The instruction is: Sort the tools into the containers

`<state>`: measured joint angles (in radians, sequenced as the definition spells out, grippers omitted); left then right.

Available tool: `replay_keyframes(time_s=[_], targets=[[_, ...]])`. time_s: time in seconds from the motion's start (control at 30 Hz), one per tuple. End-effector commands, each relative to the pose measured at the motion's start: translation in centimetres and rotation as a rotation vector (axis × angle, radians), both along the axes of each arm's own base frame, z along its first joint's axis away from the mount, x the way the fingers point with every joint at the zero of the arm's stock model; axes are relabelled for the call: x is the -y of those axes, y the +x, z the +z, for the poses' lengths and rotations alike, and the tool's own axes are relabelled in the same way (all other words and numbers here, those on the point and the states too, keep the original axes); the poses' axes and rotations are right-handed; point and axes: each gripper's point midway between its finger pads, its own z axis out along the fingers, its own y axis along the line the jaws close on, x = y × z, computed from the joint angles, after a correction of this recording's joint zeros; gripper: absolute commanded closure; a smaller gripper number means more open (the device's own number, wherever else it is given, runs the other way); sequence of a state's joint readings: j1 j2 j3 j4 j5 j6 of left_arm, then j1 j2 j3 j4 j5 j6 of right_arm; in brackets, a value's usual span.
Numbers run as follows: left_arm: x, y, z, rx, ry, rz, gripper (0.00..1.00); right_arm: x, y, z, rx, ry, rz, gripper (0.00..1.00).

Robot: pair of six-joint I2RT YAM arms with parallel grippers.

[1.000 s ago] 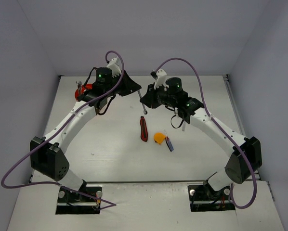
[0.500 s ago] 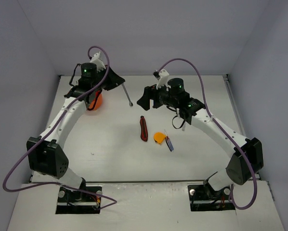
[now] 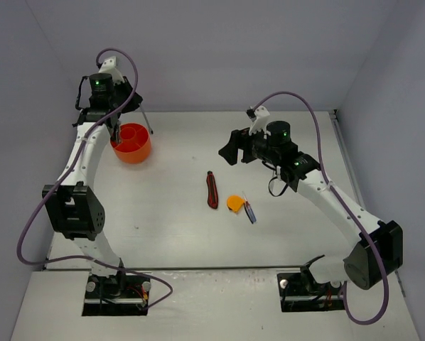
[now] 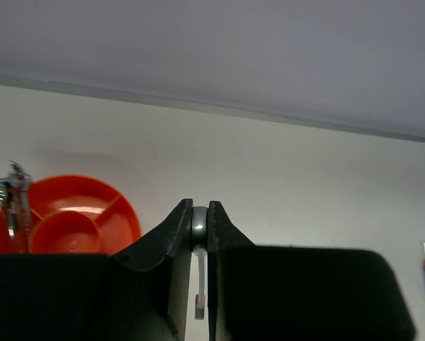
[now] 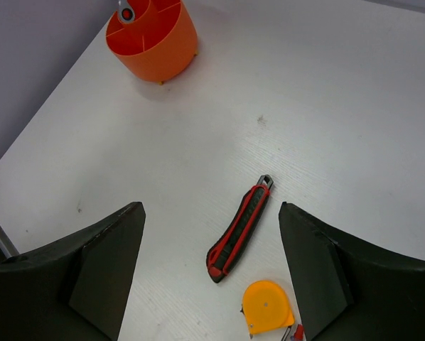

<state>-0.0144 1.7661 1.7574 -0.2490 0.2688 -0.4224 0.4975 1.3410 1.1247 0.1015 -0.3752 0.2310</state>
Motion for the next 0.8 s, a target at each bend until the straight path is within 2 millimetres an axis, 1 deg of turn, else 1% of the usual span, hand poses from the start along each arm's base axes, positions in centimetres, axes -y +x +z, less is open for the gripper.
replay_keyframes(time_s=[0.0, 0.03, 0.1, 0.17, 0.2, 0.23, 0.27, 0.33, 0.43, 0.63, 0.77], targets=[[-5.7, 3.6, 3.7, 0.151, 0.024, 0.148, 1.00, 1.1, 0.0, 1.9, 0.072, 0.019, -0.032, 0.27], [-6.3, 4.3, 4.3, 0.183, 0.010, 0.163, 1.00, 1.3, -0.1, 1.9, 0.070, 0.016, -0.037, 0.27], [-7.6, 5.5, 4.6, 0.222, -0.010, 0.198, 1.00, 1.8, -0.2, 1.6, 0.065, 0.009, -0.049, 0.27], [-8.6, 6.3, 4.1, 0.221, -0.019, 0.224, 1.00, 2.4, -0.5, 1.2, 0.056, 0.002, -0.062, 0.27], [-9.0, 6.9, 3.4, 0.212, -0.016, 0.226, 1.00, 2.6, -0.6, 1.0, 0.051, -0.001, -0.069, 0.27], [-9.3, 7.4, 3.5, 0.227, -0.011, 0.229, 1.00, 2.9, -0.6, 1.0, 0.050, -0.002, -0.076, 0.27], [-9.5, 7.8, 4.3, 0.255, -0.004, 0.231, 1.00, 3.2, -0.7, 1.0, 0.049, -0.002, -0.082, 0.27], [-9.9, 8.6, 3.6, 0.254, 0.001, 0.236, 1.00, 3.5, -0.7, 0.5, 0.035, -0.007, -0.092, 0.27], [-10.5, 9.4, 3.8, 0.284, 0.027, 0.249, 1.00, 4.1, -0.7, 0.3, 0.026, -0.010, -0.108, 0.27], [-10.8, 10.1, 3.7, 0.315, 0.067, 0.243, 1.00, 4.3, -0.6, -0.2, -0.003, -0.006, -0.125, 0.27], [-10.4, 9.9, 4.8, 0.345, 0.040, 0.232, 1.00, 4.3, -0.5, -0.4, -0.016, -0.005, -0.130, 0.27]])
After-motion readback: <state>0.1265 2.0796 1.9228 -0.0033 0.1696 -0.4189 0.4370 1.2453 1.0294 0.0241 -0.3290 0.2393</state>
